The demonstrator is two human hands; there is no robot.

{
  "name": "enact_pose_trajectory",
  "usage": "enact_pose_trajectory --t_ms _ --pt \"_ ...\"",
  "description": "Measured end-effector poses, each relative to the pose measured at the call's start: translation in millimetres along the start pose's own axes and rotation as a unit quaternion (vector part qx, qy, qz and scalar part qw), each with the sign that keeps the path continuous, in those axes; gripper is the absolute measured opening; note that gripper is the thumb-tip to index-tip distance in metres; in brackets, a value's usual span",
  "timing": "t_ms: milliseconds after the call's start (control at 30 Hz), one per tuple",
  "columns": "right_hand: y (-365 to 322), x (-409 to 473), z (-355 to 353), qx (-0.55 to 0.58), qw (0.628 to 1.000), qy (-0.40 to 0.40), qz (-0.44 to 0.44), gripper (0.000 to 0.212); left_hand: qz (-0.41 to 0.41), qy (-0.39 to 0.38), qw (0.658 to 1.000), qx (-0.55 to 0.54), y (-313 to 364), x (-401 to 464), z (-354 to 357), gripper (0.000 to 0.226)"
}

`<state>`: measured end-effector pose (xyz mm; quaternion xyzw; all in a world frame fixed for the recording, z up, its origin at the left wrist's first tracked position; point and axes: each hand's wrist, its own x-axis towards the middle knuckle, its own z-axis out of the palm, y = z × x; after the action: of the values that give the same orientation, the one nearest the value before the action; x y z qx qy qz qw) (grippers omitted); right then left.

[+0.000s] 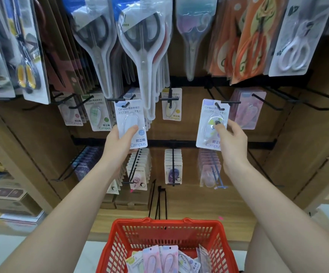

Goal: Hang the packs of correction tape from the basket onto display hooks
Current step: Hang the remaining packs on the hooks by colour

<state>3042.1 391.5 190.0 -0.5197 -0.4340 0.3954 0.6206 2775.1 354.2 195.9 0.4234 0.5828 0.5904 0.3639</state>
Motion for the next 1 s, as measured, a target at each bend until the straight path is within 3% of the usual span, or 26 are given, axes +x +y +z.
enact_pose_trajectory --t_ms 267,533,700,833,933,1000 --pt "14.0 75.3 35.4 -0.003 0.998 0.009 0.06 0.016 -0.024 0.02 0.995 0.09 3.0 32.6 1.9 0.029" --pt "20.9 110.7 53.9 -0.066 0.996 0.025 0.054 0.041 -0.076 -0.002 0.984 0.163 12.7 63.7 12.6 0.072" --pt "25.3 109.4 53.6 -0.11 0.991 0.01 0.077 0.054 -0.091 0.01 0.984 0.153 6.5 67.3 13.1 0.072" --pt "30.2 66.0 46.1 -0.177 0.98 0.049 0.077 0.067 -0.101 0.011 0.987 0.127 -16.6 56.4 3.6 0.074" --pt "43.4 14.4 40.0 -0.142 0.988 0.052 0.026 0.06 -0.092 0.023 0.985 0.147 -41.5 31.9 -4.2 0.066" --pt "58.8 -21.6 36.1 -0.119 0.992 0.048 -0.019 0.044 -0.064 0.035 0.987 0.144 -57.8 4.5 -3.8 0.043"
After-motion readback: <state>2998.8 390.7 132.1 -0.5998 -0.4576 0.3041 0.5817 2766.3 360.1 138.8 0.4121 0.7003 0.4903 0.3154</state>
